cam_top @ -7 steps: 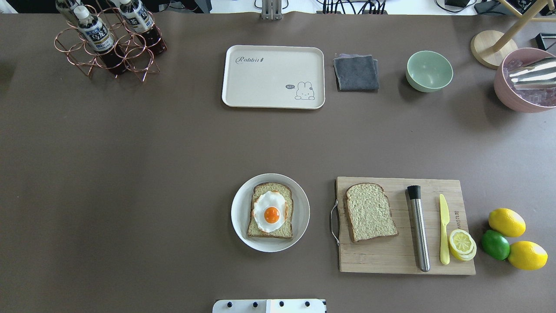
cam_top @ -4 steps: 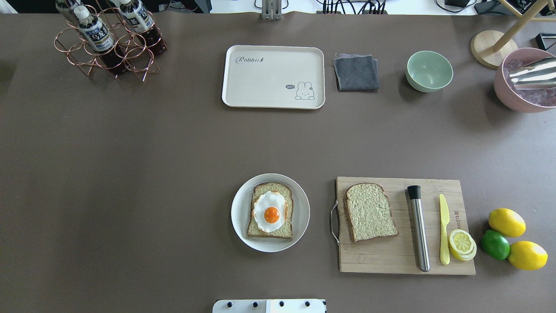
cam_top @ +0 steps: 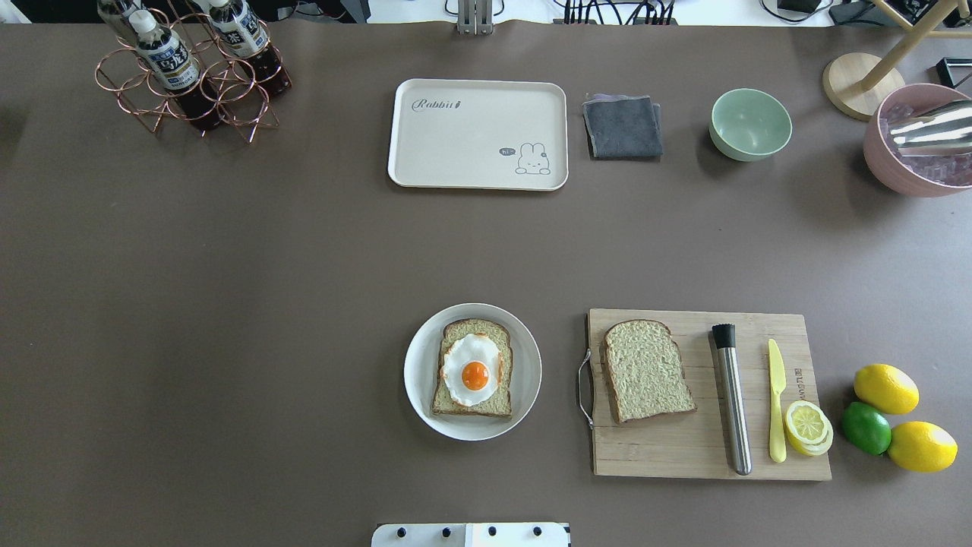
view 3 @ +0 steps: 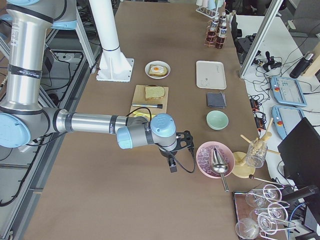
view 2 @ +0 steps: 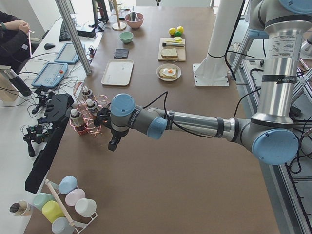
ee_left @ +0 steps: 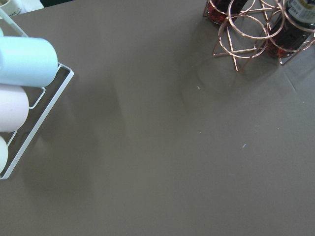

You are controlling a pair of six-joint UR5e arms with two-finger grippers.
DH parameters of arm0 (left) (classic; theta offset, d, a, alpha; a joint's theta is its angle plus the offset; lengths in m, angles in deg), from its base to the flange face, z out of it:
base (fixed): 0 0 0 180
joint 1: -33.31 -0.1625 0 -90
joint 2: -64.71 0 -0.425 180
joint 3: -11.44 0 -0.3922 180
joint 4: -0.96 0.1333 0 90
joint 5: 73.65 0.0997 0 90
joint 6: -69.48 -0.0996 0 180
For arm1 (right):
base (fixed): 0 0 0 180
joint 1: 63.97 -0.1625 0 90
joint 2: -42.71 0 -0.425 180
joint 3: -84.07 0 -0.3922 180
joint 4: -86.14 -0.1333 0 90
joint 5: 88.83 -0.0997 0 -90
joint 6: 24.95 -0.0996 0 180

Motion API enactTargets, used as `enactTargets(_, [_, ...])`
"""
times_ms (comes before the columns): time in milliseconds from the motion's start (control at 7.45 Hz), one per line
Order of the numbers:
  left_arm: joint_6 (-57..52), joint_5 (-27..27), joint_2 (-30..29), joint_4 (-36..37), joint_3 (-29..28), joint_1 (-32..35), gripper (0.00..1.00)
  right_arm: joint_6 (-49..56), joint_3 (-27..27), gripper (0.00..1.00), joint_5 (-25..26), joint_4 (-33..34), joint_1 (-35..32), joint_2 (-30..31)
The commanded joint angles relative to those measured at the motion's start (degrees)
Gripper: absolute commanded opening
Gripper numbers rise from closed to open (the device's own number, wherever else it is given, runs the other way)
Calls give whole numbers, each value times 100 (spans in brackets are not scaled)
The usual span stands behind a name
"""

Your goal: Make sandwich and place on tray

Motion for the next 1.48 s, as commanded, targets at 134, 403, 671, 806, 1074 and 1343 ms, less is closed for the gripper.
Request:
enactTargets(134, [2817,12,-75,-1210,520,-1079,99,-1261,489,100,-128,2,570,-208])
enactTargets(403, [3908,30,-75,-1249,1028,-1686,99,-2606,964,100,-67,-7,1149,-269])
enactTargets(671, [5000,659,-127,-1249,1503,-2546,99,-3881,1482,99,82,-7,1773,-279])
enactTargets(806, [5589,1098,-310,-1249,1653,-3090,99,-4235,1668,99,214,-7,2141,-296])
enactTargets(1074, [6460,1496,-749,-1232,1672,-3665,99,-5251,1696,100,572,-251,2896,-681])
enactTargets(1343, [6746,1691,-1040,-1214,1629,-3956,99,-6519,1652,100,1425,-841,4083,-962])
